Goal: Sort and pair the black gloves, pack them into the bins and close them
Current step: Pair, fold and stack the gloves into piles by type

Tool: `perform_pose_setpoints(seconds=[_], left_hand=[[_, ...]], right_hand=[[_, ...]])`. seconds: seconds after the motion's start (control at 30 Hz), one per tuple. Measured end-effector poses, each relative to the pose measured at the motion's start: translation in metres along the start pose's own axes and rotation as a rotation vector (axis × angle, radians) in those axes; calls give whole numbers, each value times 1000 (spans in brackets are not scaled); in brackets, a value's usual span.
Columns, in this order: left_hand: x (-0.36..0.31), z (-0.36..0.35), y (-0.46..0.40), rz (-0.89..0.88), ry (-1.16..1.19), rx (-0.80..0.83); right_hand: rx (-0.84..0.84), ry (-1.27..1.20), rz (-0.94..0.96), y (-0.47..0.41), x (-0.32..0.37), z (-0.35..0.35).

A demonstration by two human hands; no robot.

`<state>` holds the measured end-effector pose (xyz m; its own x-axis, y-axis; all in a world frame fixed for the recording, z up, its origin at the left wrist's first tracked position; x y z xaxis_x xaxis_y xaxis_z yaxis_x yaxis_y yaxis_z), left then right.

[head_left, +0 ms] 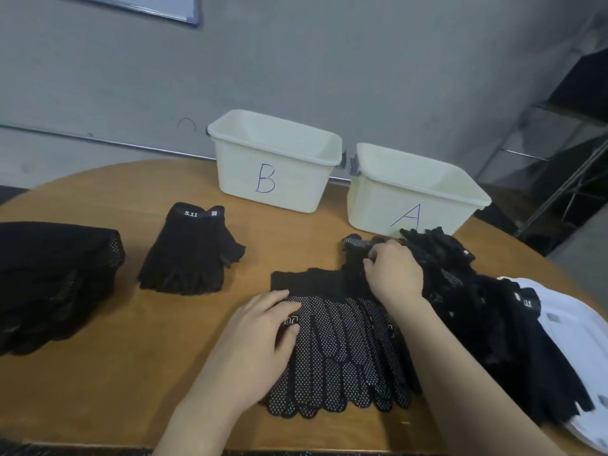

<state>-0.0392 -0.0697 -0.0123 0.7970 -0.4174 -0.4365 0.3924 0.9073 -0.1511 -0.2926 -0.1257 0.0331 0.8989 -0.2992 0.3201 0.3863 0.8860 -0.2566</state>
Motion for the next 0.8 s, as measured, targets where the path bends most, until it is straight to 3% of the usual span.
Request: perform_pose_setpoints(seconds=[0.43, 0.6, 0.8], left_hand=[[-6, -5, -1, 25, 16, -61], [-5, -3, 7, 19, 16, -44], [-3, 1, 20, 0, 1, -51]], right_hand=[[-16, -114, -87, 6, 8, -7], [57, -164, -121, 12, 9, 3], [-86, -124, -65, 14, 15, 27]])
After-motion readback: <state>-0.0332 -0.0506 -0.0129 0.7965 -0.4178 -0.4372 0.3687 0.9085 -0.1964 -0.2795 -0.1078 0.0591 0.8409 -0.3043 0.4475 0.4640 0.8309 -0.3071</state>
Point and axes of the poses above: each hand's wrist, its own y-axis away from the middle knuckle, its own z-axis out of the back of the hand, x = y × z, the point moved 2 cm from there along -y, towards the middle knuckle, and after that the axes turned 11 degrees about -y, right-handed, at the moved point
